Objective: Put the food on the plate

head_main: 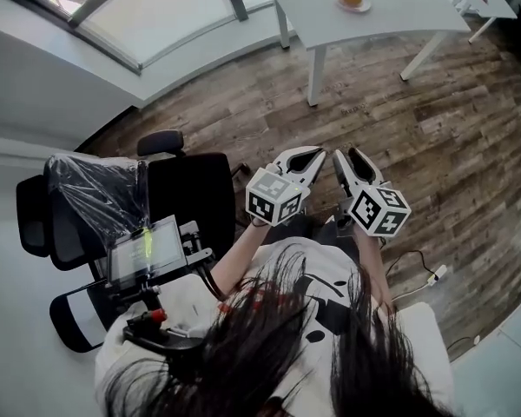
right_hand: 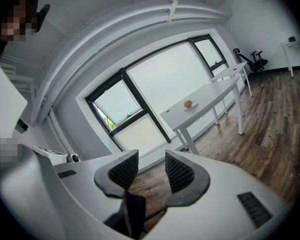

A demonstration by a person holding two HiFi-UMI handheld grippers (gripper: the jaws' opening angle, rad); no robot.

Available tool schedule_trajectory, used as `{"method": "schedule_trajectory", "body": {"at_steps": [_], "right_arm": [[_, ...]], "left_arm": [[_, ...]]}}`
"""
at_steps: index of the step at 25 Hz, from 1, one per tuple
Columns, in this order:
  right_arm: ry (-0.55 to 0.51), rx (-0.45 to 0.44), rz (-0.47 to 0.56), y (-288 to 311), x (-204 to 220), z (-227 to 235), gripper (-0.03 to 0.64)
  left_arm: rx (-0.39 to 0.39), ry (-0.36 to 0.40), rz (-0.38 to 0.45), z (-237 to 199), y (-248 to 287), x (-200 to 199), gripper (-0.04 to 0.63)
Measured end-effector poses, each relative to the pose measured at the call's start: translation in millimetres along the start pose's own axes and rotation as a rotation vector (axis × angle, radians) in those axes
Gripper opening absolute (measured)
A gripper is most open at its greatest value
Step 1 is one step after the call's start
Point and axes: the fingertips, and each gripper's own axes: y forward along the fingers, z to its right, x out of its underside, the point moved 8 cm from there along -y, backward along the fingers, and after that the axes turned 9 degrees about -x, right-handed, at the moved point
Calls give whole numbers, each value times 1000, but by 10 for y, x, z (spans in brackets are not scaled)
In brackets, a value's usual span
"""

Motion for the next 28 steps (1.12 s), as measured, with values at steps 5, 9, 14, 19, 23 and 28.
{"method": "schedule_trajectory", "body": {"at_steps": [5,9,14,19,23,28], "right_arm": [[-12,-14,2,-149,-2,-11,175],[-14,-19,8,-338,-8,31,175],[-22,-6,10,-533,-6,52,175],[-44,-4,7,-987,17,220,175],[-65,-11,-5,-1304,69,300,175],[-78,-15,-12,-1527,143,357,175]], "left_arm": [[-17,-7,24,128,-19,-23,6],[-21,-2,36,313,-22,-38,6],[-6,-4,39,505,-23,-22,6],[15,4,34,1060,10,135,6],[6,7,34,1388,19,259,6],[-9,22,46,1595,-34,338,6]]}}
